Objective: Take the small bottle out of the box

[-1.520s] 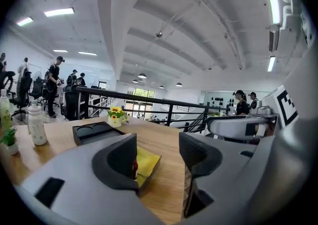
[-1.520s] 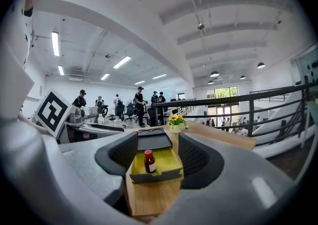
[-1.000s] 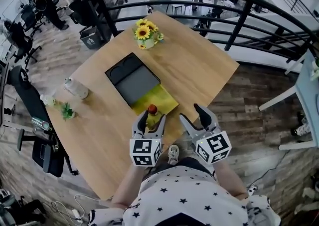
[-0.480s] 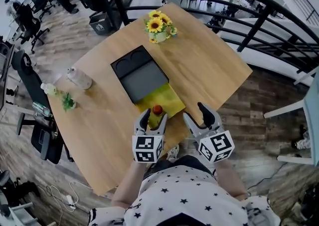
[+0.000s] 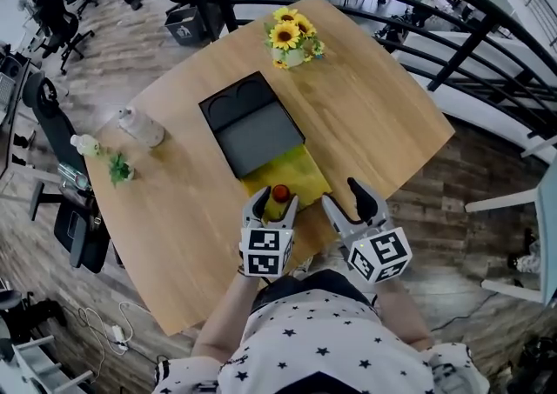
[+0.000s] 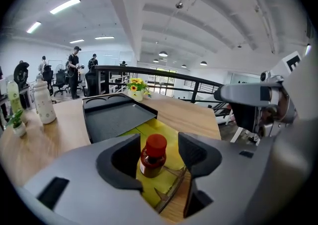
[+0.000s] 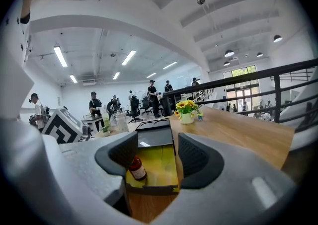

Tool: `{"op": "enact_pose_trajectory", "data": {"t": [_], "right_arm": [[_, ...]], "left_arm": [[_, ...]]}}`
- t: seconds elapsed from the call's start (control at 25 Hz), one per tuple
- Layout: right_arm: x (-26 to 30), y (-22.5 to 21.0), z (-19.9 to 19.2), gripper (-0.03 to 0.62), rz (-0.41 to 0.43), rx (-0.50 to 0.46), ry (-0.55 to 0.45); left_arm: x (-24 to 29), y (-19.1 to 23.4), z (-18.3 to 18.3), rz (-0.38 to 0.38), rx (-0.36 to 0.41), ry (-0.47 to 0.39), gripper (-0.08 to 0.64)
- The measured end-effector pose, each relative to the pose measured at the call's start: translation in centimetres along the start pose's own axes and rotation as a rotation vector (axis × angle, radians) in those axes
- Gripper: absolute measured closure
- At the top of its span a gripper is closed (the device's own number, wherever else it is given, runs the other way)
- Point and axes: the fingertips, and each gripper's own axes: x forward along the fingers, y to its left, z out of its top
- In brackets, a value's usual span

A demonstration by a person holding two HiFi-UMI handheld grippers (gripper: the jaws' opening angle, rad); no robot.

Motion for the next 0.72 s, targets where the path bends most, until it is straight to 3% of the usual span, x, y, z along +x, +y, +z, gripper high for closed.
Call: {"op": "enact_pose_trajectory", "data": {"t": [0.72], "right_arm": [[0.7,-0.9,-0.4,0.354,-0.006,0.026,0.03]], "left_arm": [[1.5,0.9,-1.0,0.064,0.056,0.048,0.416]]}}
